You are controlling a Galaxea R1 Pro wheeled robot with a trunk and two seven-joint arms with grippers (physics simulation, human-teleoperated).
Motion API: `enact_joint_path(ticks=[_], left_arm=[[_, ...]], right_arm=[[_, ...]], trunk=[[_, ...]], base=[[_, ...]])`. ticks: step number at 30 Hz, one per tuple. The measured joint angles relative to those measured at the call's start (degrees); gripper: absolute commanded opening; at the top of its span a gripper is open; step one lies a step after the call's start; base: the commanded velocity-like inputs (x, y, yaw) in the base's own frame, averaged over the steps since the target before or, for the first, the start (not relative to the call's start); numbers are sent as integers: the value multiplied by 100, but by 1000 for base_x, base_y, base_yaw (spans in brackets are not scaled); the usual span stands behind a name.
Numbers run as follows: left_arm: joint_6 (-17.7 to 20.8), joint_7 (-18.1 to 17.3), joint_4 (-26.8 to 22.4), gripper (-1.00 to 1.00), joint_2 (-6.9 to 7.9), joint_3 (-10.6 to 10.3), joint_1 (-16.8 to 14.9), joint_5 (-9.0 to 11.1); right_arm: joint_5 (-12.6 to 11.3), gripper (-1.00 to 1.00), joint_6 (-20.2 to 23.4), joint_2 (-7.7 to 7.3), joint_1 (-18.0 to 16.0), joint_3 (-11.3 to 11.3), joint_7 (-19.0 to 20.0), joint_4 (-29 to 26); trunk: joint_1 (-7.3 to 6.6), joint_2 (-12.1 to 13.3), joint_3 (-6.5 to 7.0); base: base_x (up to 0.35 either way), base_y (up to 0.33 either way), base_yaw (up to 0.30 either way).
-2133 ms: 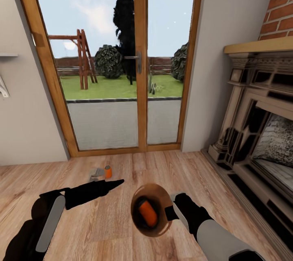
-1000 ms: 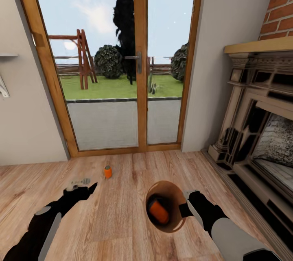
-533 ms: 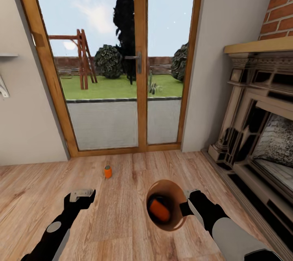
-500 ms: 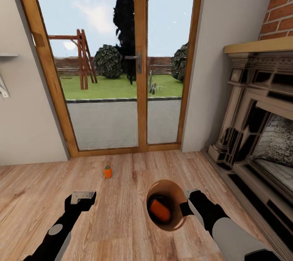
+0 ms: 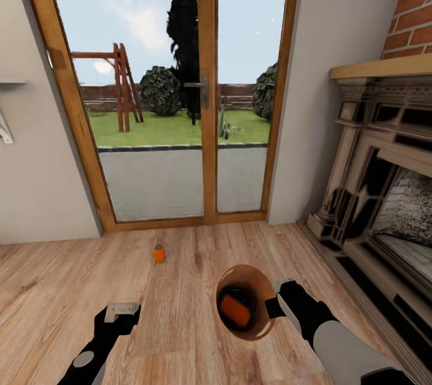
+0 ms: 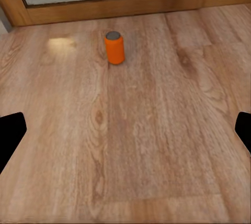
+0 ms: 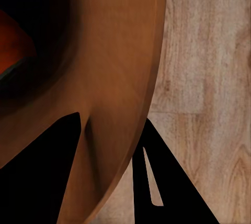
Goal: Put the three can of soda from the living room inside the tash can in the kitchen.
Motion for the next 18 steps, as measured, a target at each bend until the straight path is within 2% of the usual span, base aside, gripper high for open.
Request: enact_joint_path(ticks=[4,18], left_arm=[[-41,3,189,100,-4,7,-12,2],[-55,7,222,100,-23,9,-21,5]], right_arm=[[3,-100,0,0,0,0,-3,-6],[0,-100,0,2,0,0,-3,-8]], trunk=[[0,0,0],[0,0,0]], base=[[0,0,0],[0,0,0]])
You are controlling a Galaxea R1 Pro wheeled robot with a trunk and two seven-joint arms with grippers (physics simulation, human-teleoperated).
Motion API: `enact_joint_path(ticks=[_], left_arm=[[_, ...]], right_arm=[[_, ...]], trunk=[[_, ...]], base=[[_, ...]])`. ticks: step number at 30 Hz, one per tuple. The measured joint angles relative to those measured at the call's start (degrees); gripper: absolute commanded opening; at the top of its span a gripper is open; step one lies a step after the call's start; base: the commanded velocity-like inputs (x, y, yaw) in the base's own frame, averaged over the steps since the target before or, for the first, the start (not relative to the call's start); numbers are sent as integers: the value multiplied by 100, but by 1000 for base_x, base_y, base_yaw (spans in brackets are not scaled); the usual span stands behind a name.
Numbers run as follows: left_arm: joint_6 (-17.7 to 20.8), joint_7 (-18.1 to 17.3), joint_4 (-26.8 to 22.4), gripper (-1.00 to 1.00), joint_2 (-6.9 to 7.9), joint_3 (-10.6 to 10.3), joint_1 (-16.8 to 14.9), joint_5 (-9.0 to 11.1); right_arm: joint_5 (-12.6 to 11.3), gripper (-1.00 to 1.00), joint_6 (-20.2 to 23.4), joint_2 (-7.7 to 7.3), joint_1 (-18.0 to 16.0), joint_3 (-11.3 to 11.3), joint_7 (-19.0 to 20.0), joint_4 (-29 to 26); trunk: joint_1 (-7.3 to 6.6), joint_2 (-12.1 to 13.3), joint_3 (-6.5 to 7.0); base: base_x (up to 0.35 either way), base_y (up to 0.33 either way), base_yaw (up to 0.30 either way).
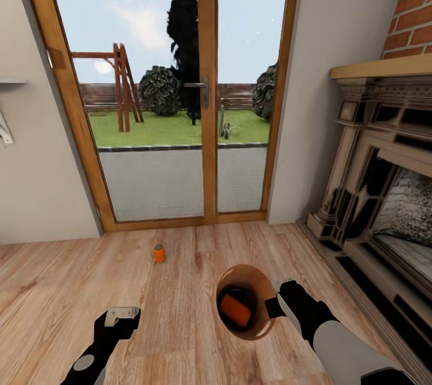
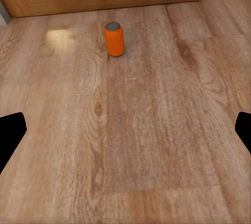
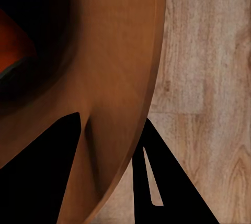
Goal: Put the three can of soda from the living room inside the tash can in the kitchen.
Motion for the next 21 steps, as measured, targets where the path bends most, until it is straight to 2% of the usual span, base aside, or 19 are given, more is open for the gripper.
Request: enact_joint_path(ticks=[19,21], left_arm=[[4,-4,-16,100,-3,9,-6,16],[12,2,-13,100,-9,9,-8,14]], right_arm=[[-2,-100,0,7,3,0,-1,0],[0,-100,0,7,6,2,-6,-1]], trunk=[[0,0,0],[-43,79,36]], base=[[0,0,0],[0,0,0]])
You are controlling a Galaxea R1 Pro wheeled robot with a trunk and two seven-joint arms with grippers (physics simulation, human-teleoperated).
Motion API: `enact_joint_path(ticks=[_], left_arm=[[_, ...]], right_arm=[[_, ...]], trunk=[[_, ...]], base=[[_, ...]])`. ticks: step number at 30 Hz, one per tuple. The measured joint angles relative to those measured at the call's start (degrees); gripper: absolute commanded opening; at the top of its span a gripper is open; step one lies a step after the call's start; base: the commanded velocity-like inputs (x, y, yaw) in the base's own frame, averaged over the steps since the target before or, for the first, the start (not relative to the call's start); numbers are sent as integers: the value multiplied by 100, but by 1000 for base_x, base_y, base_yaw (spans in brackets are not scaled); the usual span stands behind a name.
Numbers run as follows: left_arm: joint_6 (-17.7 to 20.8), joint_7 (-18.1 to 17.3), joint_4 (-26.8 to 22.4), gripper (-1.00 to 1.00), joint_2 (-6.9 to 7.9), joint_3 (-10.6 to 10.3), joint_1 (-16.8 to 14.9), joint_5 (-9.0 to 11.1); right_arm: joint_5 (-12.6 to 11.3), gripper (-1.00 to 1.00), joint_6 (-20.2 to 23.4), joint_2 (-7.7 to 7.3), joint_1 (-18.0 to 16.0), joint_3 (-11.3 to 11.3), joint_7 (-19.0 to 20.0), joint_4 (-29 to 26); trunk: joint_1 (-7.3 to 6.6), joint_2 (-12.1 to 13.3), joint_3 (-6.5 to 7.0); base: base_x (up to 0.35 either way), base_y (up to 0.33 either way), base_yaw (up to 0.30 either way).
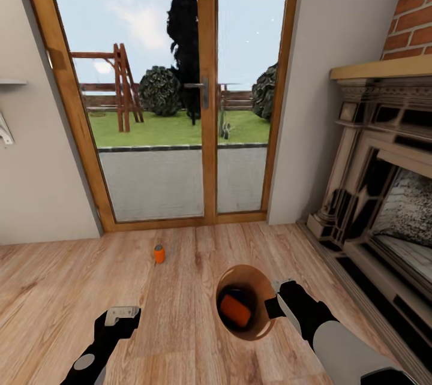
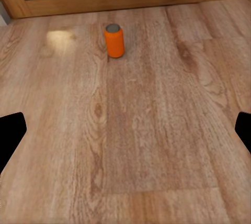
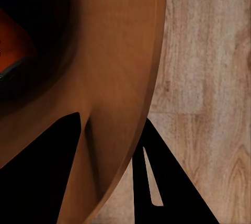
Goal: Put the three can of soda from the living room inside the tash can in the kitchen.
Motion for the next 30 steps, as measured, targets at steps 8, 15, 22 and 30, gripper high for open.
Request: enact_joint_path(ticks=[8,15,22,30], left_arm=[[6,2,12,100,-4,1,-10,-22],[6,1,13,100,-4,0,-10,-24],[-2,-2,13,100,2,1,-10,-4],[-3,-4,11,100,5,5,-10,2]], right_arm=[[0,-100,0,3,2,7,-3,7],[6,-100,0,8,2,7,5,8],[6,-100,0,9,4,8,5,10],[-7,-100,0,13,5,6,-2,9]], trunk=[[-176,321,144],[-329,602,269],[-418,764,341],[-418,764,341]], base=[[0,0,0],[0,0,0],[0,0,0],[0,0,0]])
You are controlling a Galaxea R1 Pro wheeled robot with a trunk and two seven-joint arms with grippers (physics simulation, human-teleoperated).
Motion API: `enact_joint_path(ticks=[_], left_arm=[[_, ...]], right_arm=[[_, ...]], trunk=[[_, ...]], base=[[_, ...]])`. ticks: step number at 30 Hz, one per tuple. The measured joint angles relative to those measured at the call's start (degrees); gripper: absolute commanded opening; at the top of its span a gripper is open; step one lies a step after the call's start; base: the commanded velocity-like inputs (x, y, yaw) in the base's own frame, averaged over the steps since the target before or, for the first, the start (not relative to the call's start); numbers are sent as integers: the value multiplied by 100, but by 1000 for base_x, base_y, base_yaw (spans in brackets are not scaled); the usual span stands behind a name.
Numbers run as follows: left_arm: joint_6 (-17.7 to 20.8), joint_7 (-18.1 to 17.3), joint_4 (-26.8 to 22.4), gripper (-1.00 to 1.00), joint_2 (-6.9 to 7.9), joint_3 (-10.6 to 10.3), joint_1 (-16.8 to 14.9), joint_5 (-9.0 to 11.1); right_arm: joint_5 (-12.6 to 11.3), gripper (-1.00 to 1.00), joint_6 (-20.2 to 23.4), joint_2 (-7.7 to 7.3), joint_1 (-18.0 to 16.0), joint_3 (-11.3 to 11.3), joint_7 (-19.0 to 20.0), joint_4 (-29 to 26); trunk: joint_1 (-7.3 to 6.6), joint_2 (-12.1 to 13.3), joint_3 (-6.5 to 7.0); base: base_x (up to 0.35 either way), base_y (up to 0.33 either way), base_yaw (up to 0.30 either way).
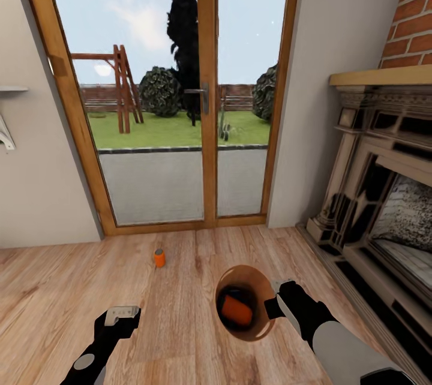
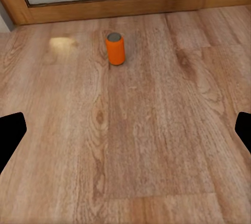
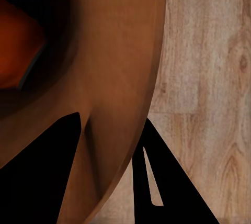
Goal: Put the three can of soda from the living room inside the tash can in the kitchen.
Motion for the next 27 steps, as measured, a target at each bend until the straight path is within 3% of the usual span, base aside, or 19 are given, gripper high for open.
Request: enact_joint_path(ticks=[9,27], left_arm=[[52,8,2,100,-8,4,0,-8],[67,8,6,100,-9,4,0,-3]], right_arm=[[-12,-100,0,12,7,9,7,1],[32,-100,-5,-10,4,2,6,1]], trunk=[[0,0,0],[0,0,0]], base=[[67,0,0],[307,51,0]])
